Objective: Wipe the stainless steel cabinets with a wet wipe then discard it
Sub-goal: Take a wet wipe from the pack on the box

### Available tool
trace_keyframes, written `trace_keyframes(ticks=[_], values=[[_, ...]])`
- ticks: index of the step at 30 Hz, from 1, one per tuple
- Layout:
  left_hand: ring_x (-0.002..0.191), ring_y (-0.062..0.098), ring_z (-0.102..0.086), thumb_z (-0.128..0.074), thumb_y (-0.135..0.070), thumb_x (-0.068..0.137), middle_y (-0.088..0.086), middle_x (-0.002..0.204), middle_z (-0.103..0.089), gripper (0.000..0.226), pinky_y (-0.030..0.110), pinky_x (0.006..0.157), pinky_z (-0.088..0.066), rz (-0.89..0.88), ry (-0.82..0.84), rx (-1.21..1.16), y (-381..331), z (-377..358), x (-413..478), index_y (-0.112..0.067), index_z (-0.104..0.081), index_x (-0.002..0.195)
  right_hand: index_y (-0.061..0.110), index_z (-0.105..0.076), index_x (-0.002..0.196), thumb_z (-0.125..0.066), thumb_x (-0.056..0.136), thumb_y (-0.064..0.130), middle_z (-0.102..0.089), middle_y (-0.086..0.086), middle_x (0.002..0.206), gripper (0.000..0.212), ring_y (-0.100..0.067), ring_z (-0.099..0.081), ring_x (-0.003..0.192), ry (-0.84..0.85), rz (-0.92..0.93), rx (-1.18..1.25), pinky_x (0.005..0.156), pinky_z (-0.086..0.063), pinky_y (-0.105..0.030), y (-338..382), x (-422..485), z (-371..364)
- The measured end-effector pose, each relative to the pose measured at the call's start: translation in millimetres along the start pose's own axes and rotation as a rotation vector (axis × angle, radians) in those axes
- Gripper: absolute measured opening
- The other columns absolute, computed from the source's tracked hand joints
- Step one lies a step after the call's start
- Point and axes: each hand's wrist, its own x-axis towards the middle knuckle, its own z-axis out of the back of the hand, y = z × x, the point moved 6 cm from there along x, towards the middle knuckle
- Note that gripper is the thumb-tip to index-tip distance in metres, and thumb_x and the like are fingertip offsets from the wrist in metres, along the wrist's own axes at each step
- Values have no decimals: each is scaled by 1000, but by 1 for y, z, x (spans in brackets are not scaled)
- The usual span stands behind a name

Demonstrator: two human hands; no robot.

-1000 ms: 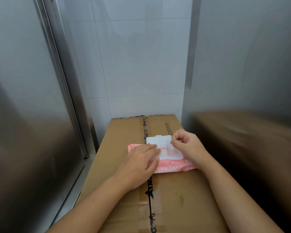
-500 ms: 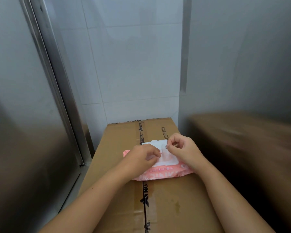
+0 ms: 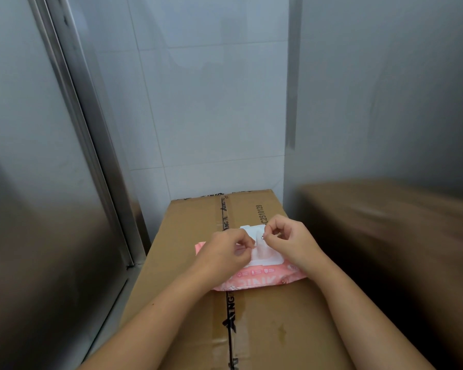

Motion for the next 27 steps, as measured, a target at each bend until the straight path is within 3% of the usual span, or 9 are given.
trace_keyframes(ticks=[3,6,10,13,17,20,24,27], values=[[82,-21,-51,-55,-8,86,-22,89,-61,24,0,67,-36,-25,-37,-67,0,3,-2,-29,-55,74,15,-56,68,-59,81,1,-54,10,68,20,4,-48,61,15,16,-36,61,-40,-11,2,0,-3],[88,-12,-56,-55,-8,87,-19,91,-65,19,4,71,-40,-26,-80,-153,1,7,-4,-23,-57,76,16,-57,69,-60,81,3,-56,9,70,17,-3,-51,66,17,22,-41,64,-42,-16,3,0,-5],[95,1,-62,-53,-6,90,-19,90,-69,20,22,83,-47,-14,-163,-299,3,13,-6,-21,-57,78,11,-58,71,-59,82,3,-59,4,71,13,-6,-53,66,16,20,-22,64,-45,-18,3,-1,-6],[91,12,-65,-48,-1,91,-12,90,-71,18,36,82,-49,-25,-249,-437,2,23,-5,-14,-53,81,9,-59,72,-58,82,2,-62,0,74,12,-10,-56,69,14,0,-12,69,-46,-24,1,-1,-5],[84,17,-66,-45,0,94,-4,91,-72,17,37,75,-51,-49,-321,-556,1,37,-4,-12,-51,82,15,-59,70,-58,82,2,-63,4,74,17,-11,-58,73,20,1,-17,71,-47,-23,2,-1,-7],[81,12,-65,-46,-2,94,0,89,-72,17,27,72,-51,-45,-383,-581,4,47,-7,-14,-52,83,18,-59,69,-60,82,5,-65,4,75,18,-13,-61,77,13,8,-31,74,-49,-24,2,0,-7],[74,14,-59,-47,-1,94,3,77,-63,19,38,78,-48,-20,-481,-600,11,59,-11,-14,-54,83,21,-59,70,-60,84,9,-65,6,76,18,-9,-61,78,26,21,-54,74,-49,-20,2,0,-8],[71,12,-58,-48,-1,93,-2,74,-62,21,34,75,-47,2,-578,-618,21,66,-15,-17,-55,83,24,-60,71,-61,84,12,-65,8,77,18,-5,-60,76,45,30,-100,73,-48,-19,1,0,-11]])
